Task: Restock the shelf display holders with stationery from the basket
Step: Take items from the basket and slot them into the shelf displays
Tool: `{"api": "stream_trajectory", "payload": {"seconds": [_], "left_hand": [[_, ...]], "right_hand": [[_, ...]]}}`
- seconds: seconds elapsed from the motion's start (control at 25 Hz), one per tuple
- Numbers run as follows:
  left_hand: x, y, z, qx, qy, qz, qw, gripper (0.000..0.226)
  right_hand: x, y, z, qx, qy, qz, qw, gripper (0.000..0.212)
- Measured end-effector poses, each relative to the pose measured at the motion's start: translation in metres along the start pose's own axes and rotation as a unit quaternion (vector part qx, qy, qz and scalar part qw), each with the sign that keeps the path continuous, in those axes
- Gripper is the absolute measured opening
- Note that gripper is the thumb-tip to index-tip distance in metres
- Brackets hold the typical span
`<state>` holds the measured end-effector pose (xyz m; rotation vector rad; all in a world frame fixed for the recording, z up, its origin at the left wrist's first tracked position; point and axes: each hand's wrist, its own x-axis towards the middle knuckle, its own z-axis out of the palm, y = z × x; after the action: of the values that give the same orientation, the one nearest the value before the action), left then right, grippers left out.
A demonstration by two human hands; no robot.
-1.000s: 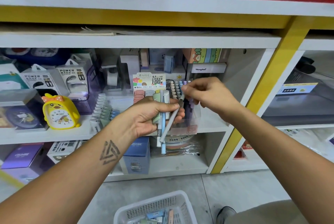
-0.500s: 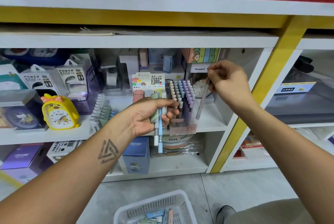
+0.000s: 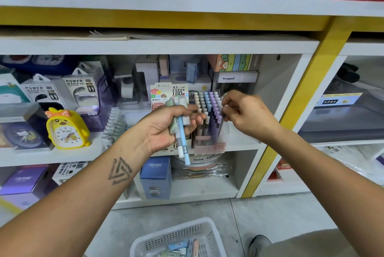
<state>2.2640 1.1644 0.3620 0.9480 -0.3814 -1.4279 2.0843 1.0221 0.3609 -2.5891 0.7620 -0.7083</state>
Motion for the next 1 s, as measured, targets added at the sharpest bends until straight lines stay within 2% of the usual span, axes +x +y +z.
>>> {"api": "stream_trajectory", "payload": {"seconds": [0.2,0.32,0.44,0.6,0.68,0.8,0.88,1.0], "left_hand": [[-0.001,0.003,-0.002,-0.03,0.031,0.039,0.998,0.038],[-0.002,0.001,-0.002,-0.027,0.028,0.039,0.998,0.034],[-0.003,0.0,0.002,-0.019,0.016,0.029,0.999,0.019],[0.0,-0.006,0.003,-0.009,0.013,0.019,1.0,0.025],[-0.001,-0.007,0.004,0.002,0.004,0.014,1.0,0.023],[-0.002,-0.009,0.003,0.008,0.0,0.012,1.0,0.032],[-0.002,-0.01,0.002,0.013,0.003,0.013,1.0,0.035],[-0.004,-0.009,0.002,0.023,0.006,0.017,1.0,0.031]], "right_hand": [[-0.002,-0.002,-0.006,0.002,-0.035,-0.015,0.999,0.011],[-0.002,0.0,-0.008,-0.001,-0.036,-0.019,0.999,0.012],[-0.001,0.004,-0.007,-0.019,-0.036,-0.021,0.999,0.013],[-0.004,0.009,0.004,-0.012,-0.055,0.018,0.998,0.01],[-0.003,0.009,0.007,-0.033,-0.045,0.022,0.998,0.003],[0.004,0.002,0.002,-0.101,0.006,-0.006,0.995,0.013],[0.006,-0.011,0.0,-0.035,0.038,-0.001,0.999,0.015],[0.01,-0.036,0.004,0.191,0.021,0.066,0.979,0.014]]}}
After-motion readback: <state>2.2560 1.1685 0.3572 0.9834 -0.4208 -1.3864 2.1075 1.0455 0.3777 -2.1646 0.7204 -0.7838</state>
